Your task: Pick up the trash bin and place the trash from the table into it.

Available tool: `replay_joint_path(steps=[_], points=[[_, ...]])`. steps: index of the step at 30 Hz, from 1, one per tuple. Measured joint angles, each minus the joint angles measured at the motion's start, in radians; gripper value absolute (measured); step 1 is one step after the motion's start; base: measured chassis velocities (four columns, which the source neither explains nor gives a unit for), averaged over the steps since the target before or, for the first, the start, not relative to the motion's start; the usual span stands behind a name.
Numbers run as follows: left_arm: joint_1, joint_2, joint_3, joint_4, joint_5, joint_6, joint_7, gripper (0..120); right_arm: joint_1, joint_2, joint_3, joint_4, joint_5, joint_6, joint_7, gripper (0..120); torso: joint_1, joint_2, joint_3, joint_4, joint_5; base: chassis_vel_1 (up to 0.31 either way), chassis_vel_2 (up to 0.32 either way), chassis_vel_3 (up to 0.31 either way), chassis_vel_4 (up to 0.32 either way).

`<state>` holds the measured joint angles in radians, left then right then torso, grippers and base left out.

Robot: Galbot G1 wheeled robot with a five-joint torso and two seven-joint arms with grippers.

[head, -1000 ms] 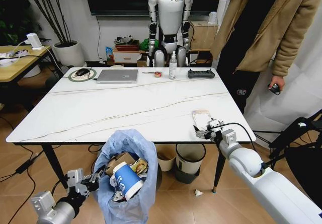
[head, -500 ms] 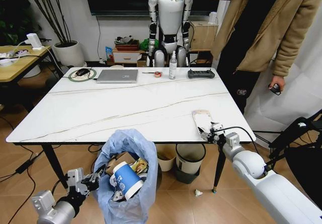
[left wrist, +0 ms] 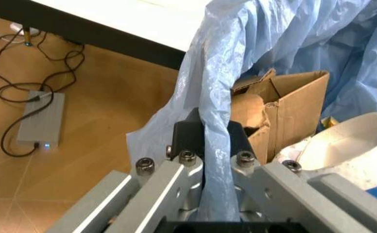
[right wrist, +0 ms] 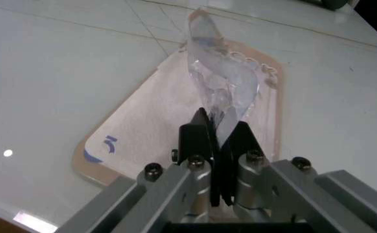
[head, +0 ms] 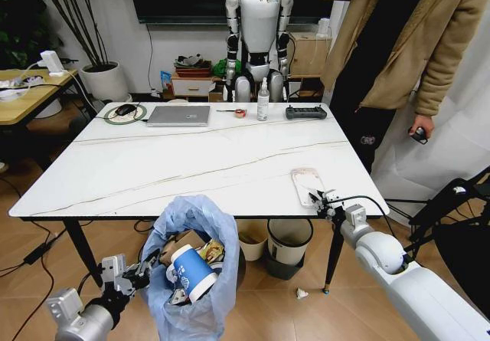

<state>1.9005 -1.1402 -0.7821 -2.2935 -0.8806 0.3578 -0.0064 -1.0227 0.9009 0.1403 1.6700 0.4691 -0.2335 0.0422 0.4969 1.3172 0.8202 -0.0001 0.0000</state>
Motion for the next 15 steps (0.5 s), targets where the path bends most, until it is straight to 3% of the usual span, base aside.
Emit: replay_joint_path(steps=[8,15], points=[[0.002,-0.003,0.002,0.003,0.0,0.001,-0.001,0,0.012,0.003,0.01,0.007,0.052,0.032,-0.011,0,0.0,0.0,0.0,-0.0002,0.0002,0.0,0.0,0.0,0.0],[0.01,0.0,0.001,0.006,0.004,0.001,-0.001,0,0.07,-0.032,-0.024,0.166,0.255,0.085,-0.05,0,0.0,0.0,0.0,0.0,-0.0002,0.0,0.0,0.0,0.0]])
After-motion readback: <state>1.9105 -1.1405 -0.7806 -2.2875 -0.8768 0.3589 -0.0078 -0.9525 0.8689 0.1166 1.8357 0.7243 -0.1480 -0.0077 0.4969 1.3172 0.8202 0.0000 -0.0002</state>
